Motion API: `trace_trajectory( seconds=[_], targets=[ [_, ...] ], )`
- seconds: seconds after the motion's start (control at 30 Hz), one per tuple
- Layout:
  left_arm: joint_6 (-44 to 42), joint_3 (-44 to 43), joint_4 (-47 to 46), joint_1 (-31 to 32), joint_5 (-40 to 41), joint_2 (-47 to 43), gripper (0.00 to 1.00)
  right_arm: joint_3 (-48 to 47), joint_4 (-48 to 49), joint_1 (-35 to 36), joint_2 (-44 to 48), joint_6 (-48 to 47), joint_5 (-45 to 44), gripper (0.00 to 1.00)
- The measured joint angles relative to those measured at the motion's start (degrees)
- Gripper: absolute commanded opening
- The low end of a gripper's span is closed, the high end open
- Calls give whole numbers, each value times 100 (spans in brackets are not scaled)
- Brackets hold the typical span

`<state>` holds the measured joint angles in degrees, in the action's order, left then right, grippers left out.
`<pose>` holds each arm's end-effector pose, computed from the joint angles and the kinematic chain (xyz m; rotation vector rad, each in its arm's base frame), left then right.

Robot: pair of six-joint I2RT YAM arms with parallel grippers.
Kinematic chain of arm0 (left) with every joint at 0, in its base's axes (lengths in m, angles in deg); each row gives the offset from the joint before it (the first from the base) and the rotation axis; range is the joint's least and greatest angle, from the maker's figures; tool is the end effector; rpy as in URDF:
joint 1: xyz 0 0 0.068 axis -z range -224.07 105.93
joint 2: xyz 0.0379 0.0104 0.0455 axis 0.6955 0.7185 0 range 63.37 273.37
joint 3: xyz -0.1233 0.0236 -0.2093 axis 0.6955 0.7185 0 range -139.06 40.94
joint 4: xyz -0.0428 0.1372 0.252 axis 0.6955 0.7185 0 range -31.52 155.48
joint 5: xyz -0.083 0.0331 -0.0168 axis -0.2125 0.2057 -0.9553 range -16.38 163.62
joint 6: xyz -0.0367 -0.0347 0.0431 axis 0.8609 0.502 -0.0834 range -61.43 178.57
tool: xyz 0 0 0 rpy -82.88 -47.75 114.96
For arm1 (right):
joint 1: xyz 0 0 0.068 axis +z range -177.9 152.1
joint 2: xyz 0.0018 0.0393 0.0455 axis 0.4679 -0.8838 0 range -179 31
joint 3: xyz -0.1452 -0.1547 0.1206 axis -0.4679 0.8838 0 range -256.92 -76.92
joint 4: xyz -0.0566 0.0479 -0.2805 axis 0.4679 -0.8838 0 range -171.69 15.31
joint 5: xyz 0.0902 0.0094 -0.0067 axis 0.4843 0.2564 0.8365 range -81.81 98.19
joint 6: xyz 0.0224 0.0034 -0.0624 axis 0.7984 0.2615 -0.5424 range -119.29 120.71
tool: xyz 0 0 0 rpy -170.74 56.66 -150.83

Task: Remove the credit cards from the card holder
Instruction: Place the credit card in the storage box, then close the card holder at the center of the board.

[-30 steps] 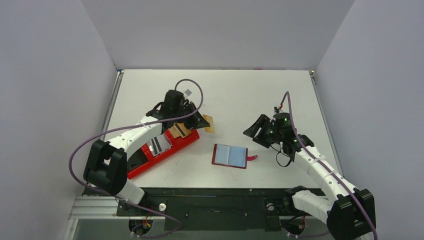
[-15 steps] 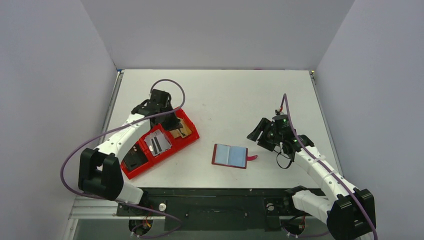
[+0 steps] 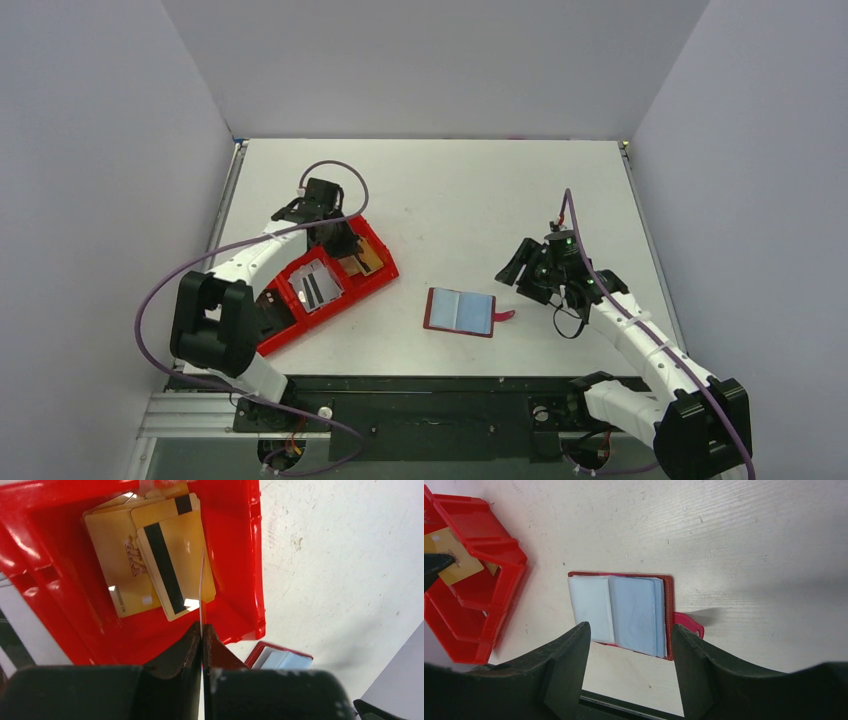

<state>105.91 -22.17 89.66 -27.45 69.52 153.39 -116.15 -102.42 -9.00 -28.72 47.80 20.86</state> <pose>0.3436 -0.1065 0.1692 -0.6796 2.5767 -0.4843 0.2464 0.0966 0.1821 0.5143 2.4897 0.7643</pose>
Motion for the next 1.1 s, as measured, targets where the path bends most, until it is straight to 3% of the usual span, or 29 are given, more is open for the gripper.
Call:
trace_trajectory(
  seconds=[0.2,0.37,0.47,0.7,0.87,1.1],
  targets=[
    [63,39,-442,-11,-57,326,10,2,-111,0,188,-17,-57,57],
    [127,181,-680,-28,-131,378,33,0,-219,0,286,-48,-127,57],
    [136,190,-750,-46,-133,376,41,2,-275,0,293,-83,-142,58],
    [-7,190,-442,-74,76,61,46,2,-376,136,295,-151,-345,58],
    [-310,160,13,94,411,-579,47,2,-492,673,282,-133,-691,58],
    [-656,-4,490,1213,669,-826,48,15,-540,1541,-15,111,-1145,57]
  ],
)
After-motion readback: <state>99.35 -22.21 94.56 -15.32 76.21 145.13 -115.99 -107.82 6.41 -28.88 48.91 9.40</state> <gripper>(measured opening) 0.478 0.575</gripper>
